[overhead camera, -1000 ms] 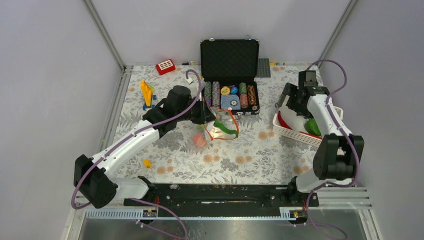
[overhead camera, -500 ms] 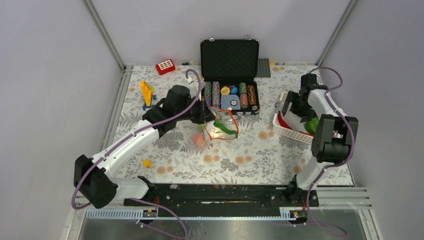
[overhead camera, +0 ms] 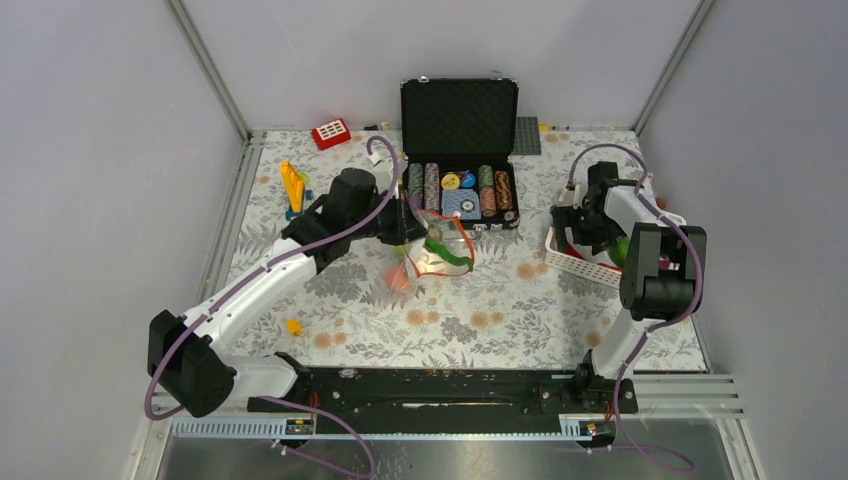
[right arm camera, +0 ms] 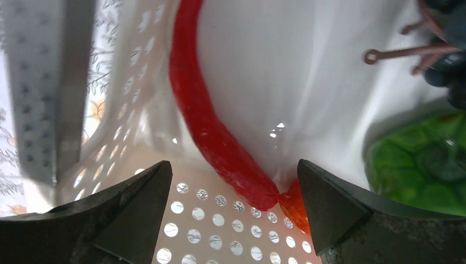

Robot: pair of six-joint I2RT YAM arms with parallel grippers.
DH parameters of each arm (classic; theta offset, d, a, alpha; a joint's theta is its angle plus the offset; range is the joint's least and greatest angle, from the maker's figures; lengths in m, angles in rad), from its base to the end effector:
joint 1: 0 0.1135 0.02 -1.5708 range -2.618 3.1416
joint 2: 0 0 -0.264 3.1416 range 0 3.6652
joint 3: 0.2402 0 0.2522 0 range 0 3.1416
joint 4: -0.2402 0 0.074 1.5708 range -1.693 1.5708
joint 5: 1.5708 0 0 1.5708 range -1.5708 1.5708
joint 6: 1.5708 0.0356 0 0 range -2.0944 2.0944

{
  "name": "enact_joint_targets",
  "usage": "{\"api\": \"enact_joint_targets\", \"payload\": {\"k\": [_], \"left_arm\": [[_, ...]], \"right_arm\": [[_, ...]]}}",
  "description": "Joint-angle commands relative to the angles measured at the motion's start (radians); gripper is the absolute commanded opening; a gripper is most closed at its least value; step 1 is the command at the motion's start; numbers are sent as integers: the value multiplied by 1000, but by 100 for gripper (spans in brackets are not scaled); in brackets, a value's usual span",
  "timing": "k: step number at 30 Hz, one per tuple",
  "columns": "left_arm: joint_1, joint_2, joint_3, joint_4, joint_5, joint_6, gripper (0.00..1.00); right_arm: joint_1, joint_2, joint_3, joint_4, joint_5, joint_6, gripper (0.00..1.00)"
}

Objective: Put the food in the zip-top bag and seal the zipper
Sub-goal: Pick up the fake vegetable from the bin.

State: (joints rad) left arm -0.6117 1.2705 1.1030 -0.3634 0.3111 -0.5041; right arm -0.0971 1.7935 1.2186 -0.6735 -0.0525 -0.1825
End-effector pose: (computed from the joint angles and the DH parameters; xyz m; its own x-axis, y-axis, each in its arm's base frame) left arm 0.2283 -0.1734 0.3294 -0.7314 -0.0486 -0.6802 0.4677 0.6901 -0.5522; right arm 0.3498 -0.0322 0.1842 -0.9429 -0.0902 -0.3206 -0.0924 0.9957 -0.0086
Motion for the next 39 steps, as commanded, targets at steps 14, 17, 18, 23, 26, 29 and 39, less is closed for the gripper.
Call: {"api": "enact_joint_targets", "payload": {"k": [14,17,18,23,26,29,39], "left_arm": [[21,-42,10,54,9,21,0],[21,-52,9,51,5,22,0],[22,-56,7,51,3,21,0],[21,-65,6,53,5,21,0],[21,-70,3,51,1,20,0],[21,-77,3,48,-8,20,0],[21,-64,14,33,-28,21,0]], "right_arm": [[57,85,60,-56,1,-226,83],[59,111,88,-114,84,-191,82],[59,119,95,-132,128,-174,82],[58,144,116,-181,189,-163,82],[58,141,112,-191,173,-202,80],[59,133,102,-183,157,-235,76],[78,95,51,104,203,-122,57]]}}
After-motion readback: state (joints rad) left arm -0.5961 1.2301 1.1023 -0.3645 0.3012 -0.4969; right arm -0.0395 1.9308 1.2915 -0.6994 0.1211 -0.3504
